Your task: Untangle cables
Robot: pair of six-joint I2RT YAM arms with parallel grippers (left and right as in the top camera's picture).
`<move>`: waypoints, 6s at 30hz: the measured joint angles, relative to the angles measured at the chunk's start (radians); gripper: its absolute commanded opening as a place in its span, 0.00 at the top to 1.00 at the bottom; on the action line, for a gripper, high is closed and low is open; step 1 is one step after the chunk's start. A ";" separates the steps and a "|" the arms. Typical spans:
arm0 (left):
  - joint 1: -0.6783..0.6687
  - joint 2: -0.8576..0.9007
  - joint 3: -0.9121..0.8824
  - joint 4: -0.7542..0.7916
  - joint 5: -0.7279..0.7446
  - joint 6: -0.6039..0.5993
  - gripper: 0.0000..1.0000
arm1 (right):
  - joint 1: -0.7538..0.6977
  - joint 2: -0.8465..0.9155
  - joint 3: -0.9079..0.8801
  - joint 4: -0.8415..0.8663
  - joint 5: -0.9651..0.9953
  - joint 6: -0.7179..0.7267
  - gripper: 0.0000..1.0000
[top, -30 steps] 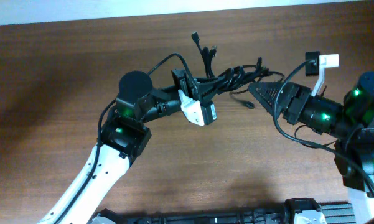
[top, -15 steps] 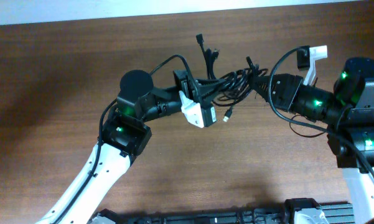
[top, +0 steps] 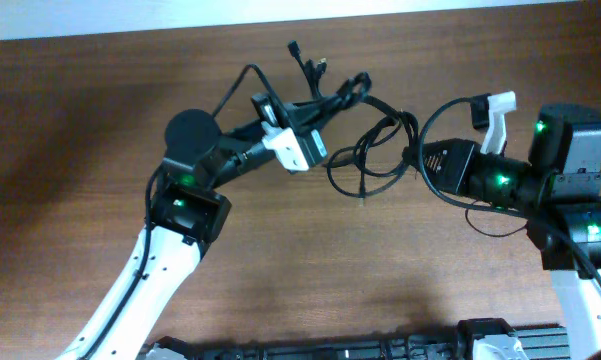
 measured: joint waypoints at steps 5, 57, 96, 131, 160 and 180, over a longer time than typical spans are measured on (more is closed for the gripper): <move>0.024 0.000 0.000 0.039 0.000 -0.097 1.00 | 0.000 0.000 0.000 -0.103 0.130 -0.042 0.96; 0.152 0.005 -0.010 0.378 0.082 -0.587 1.00 | 0.002 -0.084 0.007 -0.205 0.509 -0.246 0.18; 0.094 0.003 -0.008 0.776 0.283 -0.951 1.00 | 0.002 -0.055 0.005 -0.040 -0.190 -0.824 0.40; 0.200 0.003 -0.008 0.766 0.254 -0.953 1.00 | 0.001 -0.095 0.005 -0.180 0.286 -0.631 0.96; 0.118 0.004 -0.008 0.658 0.372 -0.952 1.00 | 0.001 -0.160 0.004 -0.031 0.057 -0.450 0.13; 0.042 0.013 -0.008 0.880 0.393 -0.942 1.00 | 0.001 0.014 0.004 -0.207 0.487 -0.398 0.13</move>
